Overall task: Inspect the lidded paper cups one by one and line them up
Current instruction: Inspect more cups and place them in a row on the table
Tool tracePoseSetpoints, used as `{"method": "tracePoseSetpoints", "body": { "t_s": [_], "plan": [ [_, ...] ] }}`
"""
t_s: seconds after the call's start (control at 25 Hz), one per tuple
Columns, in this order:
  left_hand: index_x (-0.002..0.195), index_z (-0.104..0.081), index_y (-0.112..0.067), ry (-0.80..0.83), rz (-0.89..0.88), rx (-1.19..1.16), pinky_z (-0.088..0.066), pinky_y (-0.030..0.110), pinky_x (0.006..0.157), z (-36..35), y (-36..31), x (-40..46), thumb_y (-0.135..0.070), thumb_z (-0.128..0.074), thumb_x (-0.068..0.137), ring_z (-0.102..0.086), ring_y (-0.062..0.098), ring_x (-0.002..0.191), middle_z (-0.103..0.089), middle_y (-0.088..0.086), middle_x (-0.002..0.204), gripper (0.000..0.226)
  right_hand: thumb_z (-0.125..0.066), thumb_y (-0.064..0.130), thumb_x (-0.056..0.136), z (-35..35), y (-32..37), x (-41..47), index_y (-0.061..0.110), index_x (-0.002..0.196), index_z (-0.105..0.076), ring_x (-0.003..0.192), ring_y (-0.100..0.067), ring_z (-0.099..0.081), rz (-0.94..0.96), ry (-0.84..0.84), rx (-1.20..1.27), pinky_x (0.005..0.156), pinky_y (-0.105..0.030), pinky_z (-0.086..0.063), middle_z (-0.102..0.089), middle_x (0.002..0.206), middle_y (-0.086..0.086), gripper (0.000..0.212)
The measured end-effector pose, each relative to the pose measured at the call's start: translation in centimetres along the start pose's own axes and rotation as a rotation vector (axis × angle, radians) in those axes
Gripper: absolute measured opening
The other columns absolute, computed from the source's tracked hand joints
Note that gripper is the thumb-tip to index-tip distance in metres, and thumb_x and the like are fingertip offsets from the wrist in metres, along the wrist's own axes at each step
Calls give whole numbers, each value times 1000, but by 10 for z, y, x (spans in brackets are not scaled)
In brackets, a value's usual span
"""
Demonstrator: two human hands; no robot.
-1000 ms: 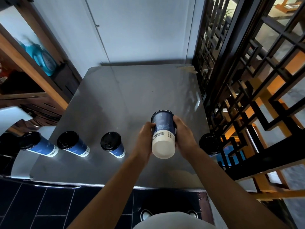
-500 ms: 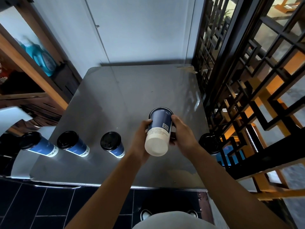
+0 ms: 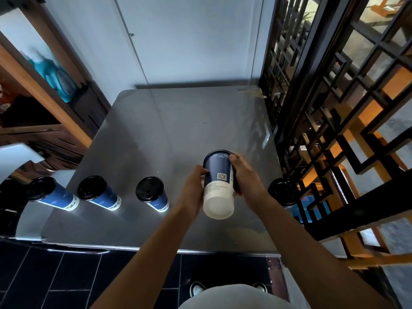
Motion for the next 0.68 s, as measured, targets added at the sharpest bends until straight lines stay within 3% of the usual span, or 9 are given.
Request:
{"method": "tracePoseSetpoints", "body": {
  "t_s": [0.08, 0.16, 0.28, 0.36, 0.56, 0.68],
  "plan": [
    [109, -63, 4, 76, 7, 16, -57, 31, 56, -5, -2, -5, -27, -54, 90, -66, 26, 54, -68, 18, 78, 37, -48, 37, 104, -2, 0, 1, 25, 132, -60, 92, -22, -69, 15, 19, 35, 62, -26, -55, -69, 116, -6, 33],
    [111, -64, 6, 101, -32, 20, -56, 30, 51, -5, -3, -6, -28, -60, 87, -67, 26, 53, -70, 19, 77, 42, -45, 37, 105, -2, 1, 1, 25, 135, -59, 100, -25, -69, 10, 22, 56, 70, -31, -58, -69, 120, -6, 35],
    [98, -68, 0, 124, 37, -98, -54, 25, 47, -4, -2, -6, -29, -51, 95, -66, 22, 49, -70, 13, 65, 33, -40, 37, 106, -1, 1, -2, 23, 121, -62, 65, -18, -58, -3, -5, 18, 44, -20, -41, -64, 90, -4, 30],
    [96, -66, -2, 124, 63, -156, -52, 24, 44, -3, 1, -3, -30, -46, 96, -64, 21, 46, -68, 11, 61, 34, -39, 36, 106, -1, 1, -3, 22, 113, -62, 53, -16, -49, 2, -26, 17, 42, -21, -34, -57, 77, -3, 27],
    [95, -65, -5, 147, 79, -237, -52, 25, 46, -4, 5, -3, -34, -42, 95, -64, 20, 50, -69, 10, 66, 38, -41, 33, 106, -2, 2, -5, 19, 114, -62, 53, -19, -48, 4, -34, 79, 44, -24, -34, -58, 74, -4, 26],
    [113, -64, 1, 145, 89, -243, -54, 27, 47, -6, 3, -5, -33, -43, 94, -66, 24, 56, -70, 15, 76, 44, -41, 33, 107, -1, 2, -3, 18, 117, -62, 55, -19, -49, 13, -31, 69, 42, -22, -33, -57, 76, -4, 28]
  ]
}}
Point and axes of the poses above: each hand's wrist, its own x-axis towards the middle knuckle, its own z-axis out of the back of the hand, y = z × x, the point moved 4 cm from there along x, towards the middle knuckle
